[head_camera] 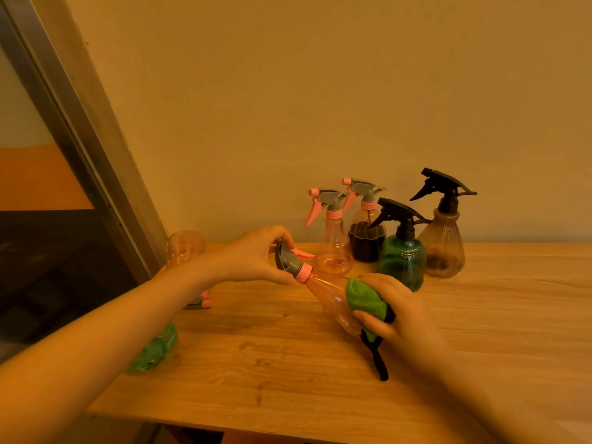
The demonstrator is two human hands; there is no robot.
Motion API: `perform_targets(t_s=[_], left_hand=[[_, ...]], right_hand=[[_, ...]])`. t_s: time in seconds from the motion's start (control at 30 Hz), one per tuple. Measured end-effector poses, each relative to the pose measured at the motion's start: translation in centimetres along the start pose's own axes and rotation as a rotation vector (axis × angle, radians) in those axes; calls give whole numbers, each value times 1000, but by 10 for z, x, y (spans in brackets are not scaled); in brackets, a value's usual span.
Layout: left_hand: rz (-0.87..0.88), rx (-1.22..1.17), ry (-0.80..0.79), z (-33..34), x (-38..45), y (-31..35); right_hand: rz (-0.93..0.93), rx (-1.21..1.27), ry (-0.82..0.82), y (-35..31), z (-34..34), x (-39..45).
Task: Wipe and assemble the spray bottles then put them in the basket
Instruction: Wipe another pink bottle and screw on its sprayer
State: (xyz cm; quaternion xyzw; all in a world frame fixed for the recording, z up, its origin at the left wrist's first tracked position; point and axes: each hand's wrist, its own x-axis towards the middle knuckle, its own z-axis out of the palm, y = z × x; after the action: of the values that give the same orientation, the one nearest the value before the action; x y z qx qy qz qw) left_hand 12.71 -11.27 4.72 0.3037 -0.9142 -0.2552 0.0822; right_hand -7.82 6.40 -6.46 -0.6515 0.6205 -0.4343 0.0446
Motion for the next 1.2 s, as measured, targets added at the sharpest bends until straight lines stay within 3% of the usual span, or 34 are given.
perform_targets(t_s=[0.23,0.53,0.7,1.0,1.2], left_hand=[[65,175,-17,-6,-2,8],[321,505,34,3,-7,12],[343,509,58,7,-10,2],[373,530,63,10,-10,-15],[618,730,235,10,-8,-14]], right_hand=[[-1,-66,-34,0,2,2],[-104,-200,-131,-27,10,39],[-133,-244,-150,-19,10,32],[8,61,-127,1,-7,10],[145,173,-178,-3,-12,21]])
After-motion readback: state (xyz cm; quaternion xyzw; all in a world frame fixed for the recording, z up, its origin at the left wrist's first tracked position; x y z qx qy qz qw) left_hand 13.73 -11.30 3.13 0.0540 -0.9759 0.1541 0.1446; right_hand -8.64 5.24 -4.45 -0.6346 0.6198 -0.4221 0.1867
